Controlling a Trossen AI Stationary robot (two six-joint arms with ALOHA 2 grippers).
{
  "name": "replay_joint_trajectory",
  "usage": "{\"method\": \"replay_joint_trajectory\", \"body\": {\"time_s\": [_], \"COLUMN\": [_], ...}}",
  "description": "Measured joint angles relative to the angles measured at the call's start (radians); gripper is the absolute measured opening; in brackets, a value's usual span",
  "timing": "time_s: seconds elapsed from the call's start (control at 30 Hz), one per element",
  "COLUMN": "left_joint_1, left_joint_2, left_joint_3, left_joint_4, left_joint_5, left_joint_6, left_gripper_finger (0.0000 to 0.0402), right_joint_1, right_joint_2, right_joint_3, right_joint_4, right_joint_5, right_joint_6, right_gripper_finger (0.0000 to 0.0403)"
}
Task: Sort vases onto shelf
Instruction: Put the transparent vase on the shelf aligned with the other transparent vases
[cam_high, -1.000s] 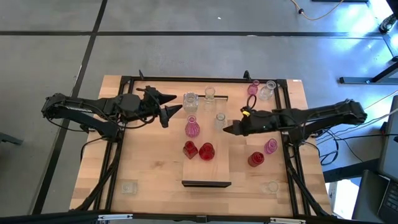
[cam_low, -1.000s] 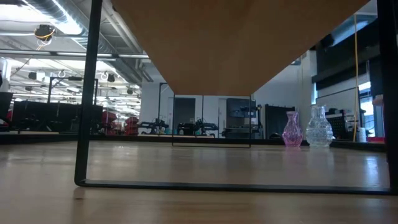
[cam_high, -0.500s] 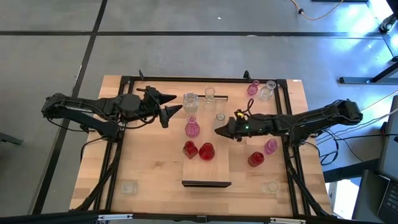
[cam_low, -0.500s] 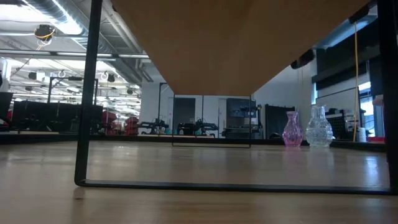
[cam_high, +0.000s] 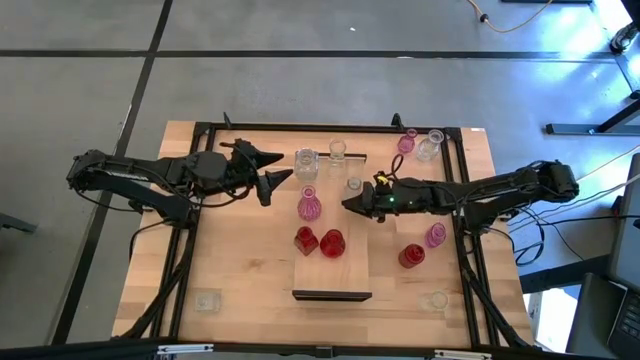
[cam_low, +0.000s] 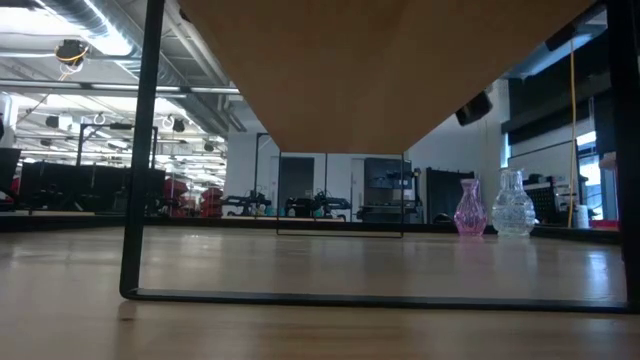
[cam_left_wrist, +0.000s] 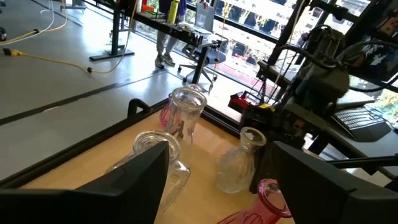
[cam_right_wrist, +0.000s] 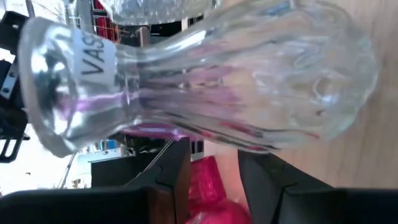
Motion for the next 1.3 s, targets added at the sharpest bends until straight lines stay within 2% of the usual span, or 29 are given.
{"method": "replay_joint_trajectory", "body": {"time_s": [0.2,0.37,0.77,0.9,1.0,1.17,1.3], "left_joint_1": [0.0,0.0,0.0,0.0,0.0,0.0,0.0], "left_joint_2": [0.0,0.0,0.0,0.0,0.0,0.0,0.0], "left_joint_3": [0.0,0.0,0.0,0.0,0.0,0.0,0.0], "left_joint_4": [0.0,0.001,0.002,0.002,0.002,0.001,0.001], "left_joint_5": [0.0,0.001,0.005,0.005,0.005,0.005,0.005], "left_joint_6": [-0.001,-0.003,-0.008,-0.009,-0.009,-0.009,-0.008], "left_gripper_finger": [0.0274,0.0274,0.0274,0.0274,0.0274,0.0274,0.0274], "right_joint_1": [-0.09,-0.142,-0.084,-0.042,-0.015,-0.004,-0.066], "right_joint_2": [0.0,0.0,-0.023,-0.08,-0.144,-0.214,-0.196], "right_joint_3": [0.0,0.0,0.069,0.08,0.113,0.24,0.349], "right_joint_4": [-0.001,-0.001,0.002,-0.031,-0.153,-0.521,-0.728], "right_joint_5": [-0.108,-0.137,-0.163,-0.107,-0.032,0.132,0.162], "right_joint_6": [-0.074,-0.087,-0.101,-0.133,-0.173,-0.282,-0.349], "right_gripper_finger": [0.0115,0.0115,0.0115,0.0115,0.0115,0.0115,0.0115]}}
